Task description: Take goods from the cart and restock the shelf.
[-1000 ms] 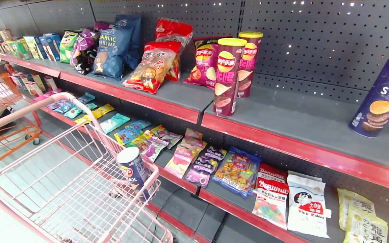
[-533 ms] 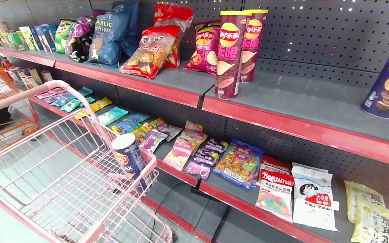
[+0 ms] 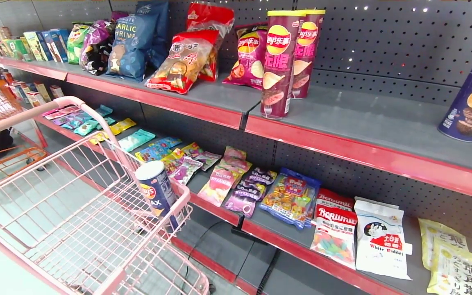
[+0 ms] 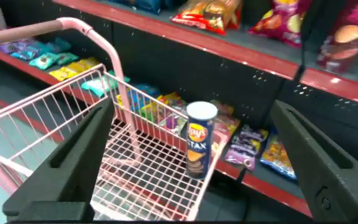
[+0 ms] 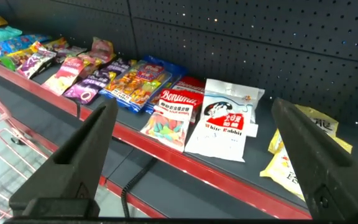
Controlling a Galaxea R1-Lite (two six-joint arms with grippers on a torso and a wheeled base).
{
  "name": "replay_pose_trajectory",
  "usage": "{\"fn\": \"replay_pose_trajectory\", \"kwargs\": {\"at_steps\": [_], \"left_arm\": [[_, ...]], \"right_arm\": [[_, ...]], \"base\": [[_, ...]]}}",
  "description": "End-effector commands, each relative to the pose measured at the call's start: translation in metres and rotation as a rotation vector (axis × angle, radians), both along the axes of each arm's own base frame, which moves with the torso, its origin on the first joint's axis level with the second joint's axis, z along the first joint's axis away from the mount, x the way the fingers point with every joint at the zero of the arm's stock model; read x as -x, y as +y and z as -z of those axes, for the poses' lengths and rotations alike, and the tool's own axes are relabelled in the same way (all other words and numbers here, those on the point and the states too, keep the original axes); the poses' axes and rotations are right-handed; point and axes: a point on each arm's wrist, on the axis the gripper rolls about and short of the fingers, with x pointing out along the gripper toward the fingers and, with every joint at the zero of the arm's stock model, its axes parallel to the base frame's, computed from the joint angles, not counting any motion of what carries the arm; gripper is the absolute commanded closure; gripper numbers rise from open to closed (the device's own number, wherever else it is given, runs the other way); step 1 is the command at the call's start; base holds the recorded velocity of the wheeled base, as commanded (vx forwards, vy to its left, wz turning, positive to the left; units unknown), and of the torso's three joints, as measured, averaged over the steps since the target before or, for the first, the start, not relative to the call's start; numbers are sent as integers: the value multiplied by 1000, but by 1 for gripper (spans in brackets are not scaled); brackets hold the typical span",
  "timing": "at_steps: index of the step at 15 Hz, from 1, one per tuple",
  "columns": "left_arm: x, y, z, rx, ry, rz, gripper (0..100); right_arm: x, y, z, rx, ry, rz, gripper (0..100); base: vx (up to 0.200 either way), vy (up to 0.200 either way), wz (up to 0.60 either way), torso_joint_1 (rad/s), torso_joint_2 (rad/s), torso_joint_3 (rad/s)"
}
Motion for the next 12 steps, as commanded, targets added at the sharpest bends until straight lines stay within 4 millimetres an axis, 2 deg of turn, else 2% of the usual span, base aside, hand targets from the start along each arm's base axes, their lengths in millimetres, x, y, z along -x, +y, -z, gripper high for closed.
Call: {"fn": "replay_pose_trajectory", "kwargs": {"at_steps": [1,2,5,8,10,12], "left_arm": [[-138,0,22,-47,263,46,0],[-154,0,39,-47,274,79,0],[-179,-1,81,-45,426,157,0],[-197,-3,101,-43,446,214,0],[-213,-3,129,-90,471,266,0],[-225,-11,144,-102,470,310,0]], "right_arm": [[0,0,0,2,1,-2,0],[0,0,0,2,1,-2,0],[0,0,0,3,1,-2,0],[0,0,0,3,-1,-2,0],[0,0,0,5,-1,-3,0],[0,0,0,5,1,-3,0]], "base": [[0,0,0,0,0,0],[0,0,0,0,0,0],[0,0,0,0,0,0],[0,0,0,0,0,0],[0,0,0,0,0,0],[0,0,0,0,0,0]]}}
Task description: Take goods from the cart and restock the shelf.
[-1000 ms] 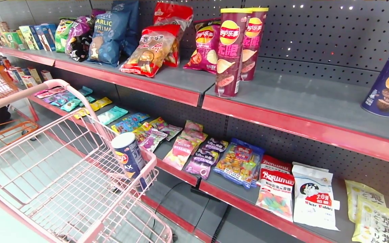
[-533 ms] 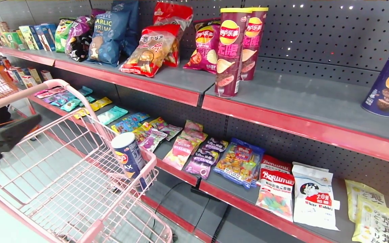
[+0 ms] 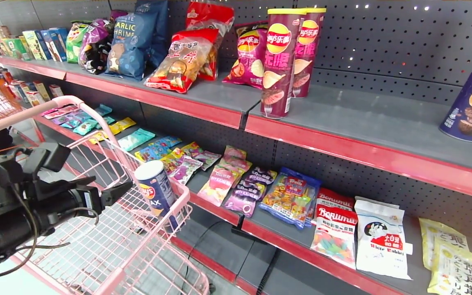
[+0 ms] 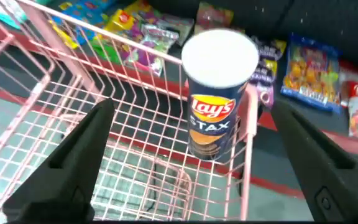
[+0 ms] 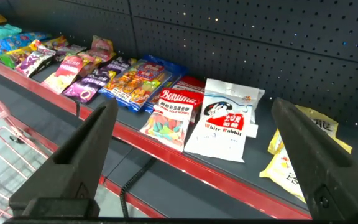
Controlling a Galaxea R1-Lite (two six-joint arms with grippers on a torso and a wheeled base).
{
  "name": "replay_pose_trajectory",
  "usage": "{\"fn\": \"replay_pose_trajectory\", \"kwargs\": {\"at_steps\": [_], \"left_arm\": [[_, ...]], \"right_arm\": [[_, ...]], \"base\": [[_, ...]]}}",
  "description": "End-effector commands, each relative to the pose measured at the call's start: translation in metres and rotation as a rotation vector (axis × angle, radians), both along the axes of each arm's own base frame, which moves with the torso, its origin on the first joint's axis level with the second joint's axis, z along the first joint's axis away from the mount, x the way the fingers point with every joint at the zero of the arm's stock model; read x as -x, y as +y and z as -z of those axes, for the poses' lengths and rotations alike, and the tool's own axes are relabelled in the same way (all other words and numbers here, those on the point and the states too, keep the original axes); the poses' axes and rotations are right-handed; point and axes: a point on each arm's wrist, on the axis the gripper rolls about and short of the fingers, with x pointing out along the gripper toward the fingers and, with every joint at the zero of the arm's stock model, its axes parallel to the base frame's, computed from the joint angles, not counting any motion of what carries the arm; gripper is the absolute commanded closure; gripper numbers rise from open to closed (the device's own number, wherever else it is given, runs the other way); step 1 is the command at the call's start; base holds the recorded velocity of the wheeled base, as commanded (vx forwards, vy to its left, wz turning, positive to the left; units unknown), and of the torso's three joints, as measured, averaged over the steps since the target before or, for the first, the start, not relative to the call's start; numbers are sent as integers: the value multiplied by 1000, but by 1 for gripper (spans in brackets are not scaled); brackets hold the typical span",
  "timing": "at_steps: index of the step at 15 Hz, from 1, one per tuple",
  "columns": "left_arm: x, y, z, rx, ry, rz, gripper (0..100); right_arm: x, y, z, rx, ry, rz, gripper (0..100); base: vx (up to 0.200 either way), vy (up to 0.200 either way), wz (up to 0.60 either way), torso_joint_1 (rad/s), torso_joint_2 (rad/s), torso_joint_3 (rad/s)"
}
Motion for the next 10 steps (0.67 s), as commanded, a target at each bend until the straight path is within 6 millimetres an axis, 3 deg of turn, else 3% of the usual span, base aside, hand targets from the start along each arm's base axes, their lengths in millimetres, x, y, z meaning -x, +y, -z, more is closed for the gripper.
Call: {"fn": "replay_pose_trajectory", "kwargs": {"at_steps": [1,5,10], "left_arm": [[-20,-11,39,-6,99,60,0],[-38,-17,57,-9,59,76,0],[-62,-25,59,-6,13,103,0]], "right_arm": [[0,0,0,0,-1,0,0],[0,0,0,2,-1,0,0],[0,0,0,2,1,0,0]], "base": [[0,0,0,0,0,0],[0,0,0,0,0,0],[0,0,0,0,0,0]]}}
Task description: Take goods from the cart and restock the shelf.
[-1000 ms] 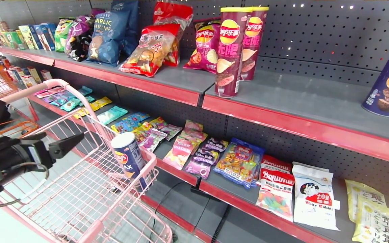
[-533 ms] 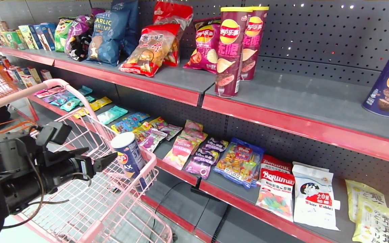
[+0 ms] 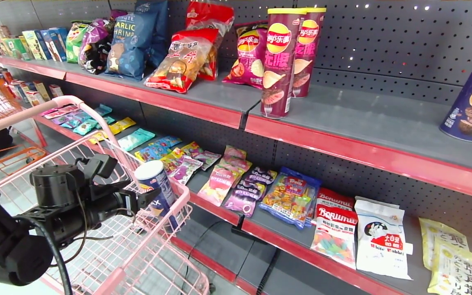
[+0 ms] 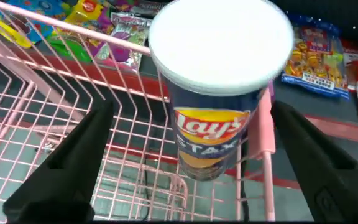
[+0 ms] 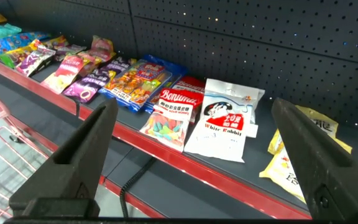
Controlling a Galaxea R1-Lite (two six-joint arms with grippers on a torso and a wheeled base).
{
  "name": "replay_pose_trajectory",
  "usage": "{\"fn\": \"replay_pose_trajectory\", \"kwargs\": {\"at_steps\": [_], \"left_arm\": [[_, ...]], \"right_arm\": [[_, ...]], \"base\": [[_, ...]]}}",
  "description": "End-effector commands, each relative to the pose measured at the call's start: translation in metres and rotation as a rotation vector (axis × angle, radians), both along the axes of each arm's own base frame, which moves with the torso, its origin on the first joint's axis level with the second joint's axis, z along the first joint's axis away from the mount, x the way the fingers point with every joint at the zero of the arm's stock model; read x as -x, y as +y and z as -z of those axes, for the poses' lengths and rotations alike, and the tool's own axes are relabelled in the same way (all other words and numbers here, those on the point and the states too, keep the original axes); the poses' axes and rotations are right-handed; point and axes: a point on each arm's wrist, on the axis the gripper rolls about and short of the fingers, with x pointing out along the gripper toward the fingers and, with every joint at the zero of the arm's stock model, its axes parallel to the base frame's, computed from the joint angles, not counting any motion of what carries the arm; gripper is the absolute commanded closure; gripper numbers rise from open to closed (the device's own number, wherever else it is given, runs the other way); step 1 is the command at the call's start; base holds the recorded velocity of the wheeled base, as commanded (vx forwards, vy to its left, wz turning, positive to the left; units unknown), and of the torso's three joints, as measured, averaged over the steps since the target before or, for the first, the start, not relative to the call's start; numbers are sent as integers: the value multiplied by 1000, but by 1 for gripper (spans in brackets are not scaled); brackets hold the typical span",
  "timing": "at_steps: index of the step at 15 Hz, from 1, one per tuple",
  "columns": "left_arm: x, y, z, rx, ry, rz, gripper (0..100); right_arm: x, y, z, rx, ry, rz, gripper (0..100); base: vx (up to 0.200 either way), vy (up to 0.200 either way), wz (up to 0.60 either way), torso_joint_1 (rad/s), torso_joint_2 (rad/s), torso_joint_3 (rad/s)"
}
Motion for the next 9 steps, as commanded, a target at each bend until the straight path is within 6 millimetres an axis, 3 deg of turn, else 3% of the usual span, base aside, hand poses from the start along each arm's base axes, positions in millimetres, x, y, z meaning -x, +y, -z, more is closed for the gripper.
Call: {"fn": "replay_pose_trajectory", "kwargs": {"at_steps": [1,6,7,9], "left_arm": [[-13,-7,4,2,-7,20,0],[-31,-21,3,4,-42,56,0],[-32,-21,5,3,-37,54,100],[-28,-21,5,3,-31,56,100]], "right_arm": [[0,0,0,0,2,0,0],[0,0,0,2,3,0,0],[0,0,0,2,2,0,0],[0,0,0,2,3,0,0]], "base": [[0,0,0,0,0,0],[0,0,0,0,0,0],[0,0,0,0,0,0],[0,0,0,0,0,0]]}}
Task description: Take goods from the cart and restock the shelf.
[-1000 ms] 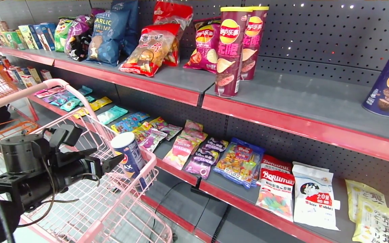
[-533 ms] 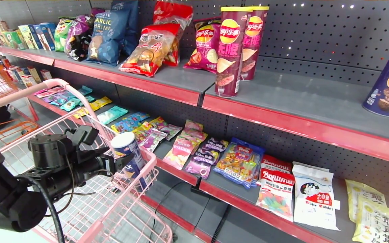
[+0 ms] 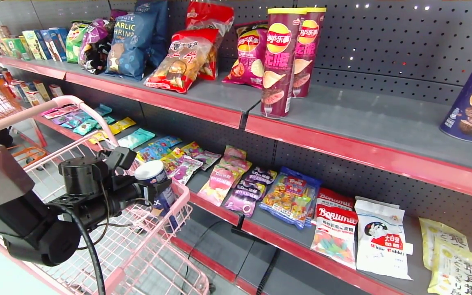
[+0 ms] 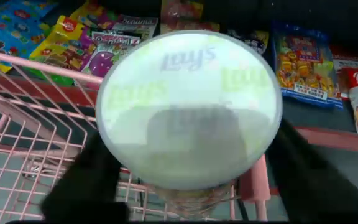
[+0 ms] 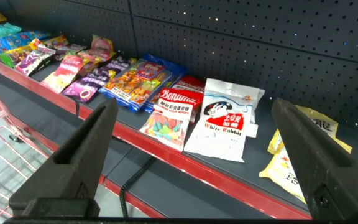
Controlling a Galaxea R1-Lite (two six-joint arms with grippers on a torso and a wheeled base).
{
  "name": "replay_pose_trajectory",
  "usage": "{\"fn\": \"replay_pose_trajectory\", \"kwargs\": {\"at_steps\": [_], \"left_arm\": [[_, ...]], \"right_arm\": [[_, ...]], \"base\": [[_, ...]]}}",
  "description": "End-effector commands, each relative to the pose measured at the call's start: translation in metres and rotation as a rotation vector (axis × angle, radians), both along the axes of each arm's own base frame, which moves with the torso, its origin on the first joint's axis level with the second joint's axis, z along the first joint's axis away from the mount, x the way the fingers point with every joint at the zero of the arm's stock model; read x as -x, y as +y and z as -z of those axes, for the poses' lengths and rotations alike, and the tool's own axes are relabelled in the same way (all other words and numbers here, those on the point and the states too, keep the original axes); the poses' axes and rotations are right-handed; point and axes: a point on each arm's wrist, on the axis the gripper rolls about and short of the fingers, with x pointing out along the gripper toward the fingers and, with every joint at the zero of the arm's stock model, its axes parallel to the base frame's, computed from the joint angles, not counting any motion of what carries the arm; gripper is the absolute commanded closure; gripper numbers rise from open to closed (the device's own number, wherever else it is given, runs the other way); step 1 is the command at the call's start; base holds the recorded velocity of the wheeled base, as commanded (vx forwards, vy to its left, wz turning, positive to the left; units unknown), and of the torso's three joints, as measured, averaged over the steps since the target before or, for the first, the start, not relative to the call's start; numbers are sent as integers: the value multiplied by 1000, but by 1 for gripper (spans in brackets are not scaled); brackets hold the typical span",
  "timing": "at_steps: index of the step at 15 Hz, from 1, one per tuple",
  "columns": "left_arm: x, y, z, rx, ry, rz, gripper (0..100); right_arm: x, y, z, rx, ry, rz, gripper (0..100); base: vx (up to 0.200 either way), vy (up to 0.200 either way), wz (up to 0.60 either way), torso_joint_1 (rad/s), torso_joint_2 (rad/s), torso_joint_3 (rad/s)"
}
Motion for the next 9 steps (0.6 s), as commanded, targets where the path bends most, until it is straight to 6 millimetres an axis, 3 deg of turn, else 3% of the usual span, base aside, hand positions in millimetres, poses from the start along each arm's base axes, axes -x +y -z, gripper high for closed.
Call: {"fn": "replay_pose_trajectory", "kwargs": {"at_steps": [1,4,7,9], "left_arm": [[8,1,0,-2,15,0,100],[32,11,-10,-1,19,-26,100],[56,31,-36,9,-25,-97,100],[81,50,-82,25,-66,-171,100]], "right_arm": [[0,0,0,0,1,-1,0],[0,0,0,-1,-1,-1,0],[0,0,0,0,-1,-1,0],[0,0,0,-1,2,0,0]], "base": [[0,0,0,0,0,0],[0,0,0,0,0,0],[0,0,0,0,0,0],[0,0,0,0,0,0]]}}
